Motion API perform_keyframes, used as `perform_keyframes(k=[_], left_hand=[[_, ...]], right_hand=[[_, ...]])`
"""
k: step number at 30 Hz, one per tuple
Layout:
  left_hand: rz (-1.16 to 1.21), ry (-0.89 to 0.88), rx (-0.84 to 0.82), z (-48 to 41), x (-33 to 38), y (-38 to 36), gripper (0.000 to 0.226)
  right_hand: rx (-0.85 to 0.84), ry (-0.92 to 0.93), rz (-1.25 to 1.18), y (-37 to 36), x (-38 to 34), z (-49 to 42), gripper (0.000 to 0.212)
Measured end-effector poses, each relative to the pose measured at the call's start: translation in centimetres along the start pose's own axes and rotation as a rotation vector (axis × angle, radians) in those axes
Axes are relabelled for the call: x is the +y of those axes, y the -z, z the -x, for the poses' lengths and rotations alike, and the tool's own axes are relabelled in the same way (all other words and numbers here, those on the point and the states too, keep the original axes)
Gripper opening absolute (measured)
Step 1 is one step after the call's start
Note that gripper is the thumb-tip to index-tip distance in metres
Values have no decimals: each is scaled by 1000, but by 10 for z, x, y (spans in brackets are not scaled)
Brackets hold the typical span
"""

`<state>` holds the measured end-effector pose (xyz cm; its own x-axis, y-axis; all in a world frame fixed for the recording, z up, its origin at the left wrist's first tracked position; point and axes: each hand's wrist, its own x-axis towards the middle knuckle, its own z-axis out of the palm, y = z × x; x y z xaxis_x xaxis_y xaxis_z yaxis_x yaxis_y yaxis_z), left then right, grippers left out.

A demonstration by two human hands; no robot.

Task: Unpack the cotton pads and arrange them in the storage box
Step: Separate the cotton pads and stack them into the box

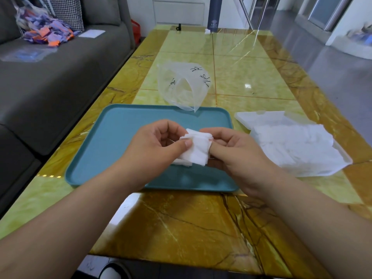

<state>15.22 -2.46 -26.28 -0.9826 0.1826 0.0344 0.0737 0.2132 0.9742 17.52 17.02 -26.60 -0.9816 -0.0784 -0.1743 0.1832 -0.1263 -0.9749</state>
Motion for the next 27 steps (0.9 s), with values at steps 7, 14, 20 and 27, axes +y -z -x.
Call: perform_keyframes(k=[7,14,20,27], left_hand=[[-126,-26,64,-3,-3,-2,11],[-755,56,-67,-9,-16,15,48],[-655,136,-160,-8,-10,13,41],[-448,44,-149,3,-3,19,3]], right_hand=[[-18,30,55,4,-1,2,45],[314,86,390,9,7,-3,32],[277,102,509,6,7,-2,32],[274,117,504,9,9,-4,34]])
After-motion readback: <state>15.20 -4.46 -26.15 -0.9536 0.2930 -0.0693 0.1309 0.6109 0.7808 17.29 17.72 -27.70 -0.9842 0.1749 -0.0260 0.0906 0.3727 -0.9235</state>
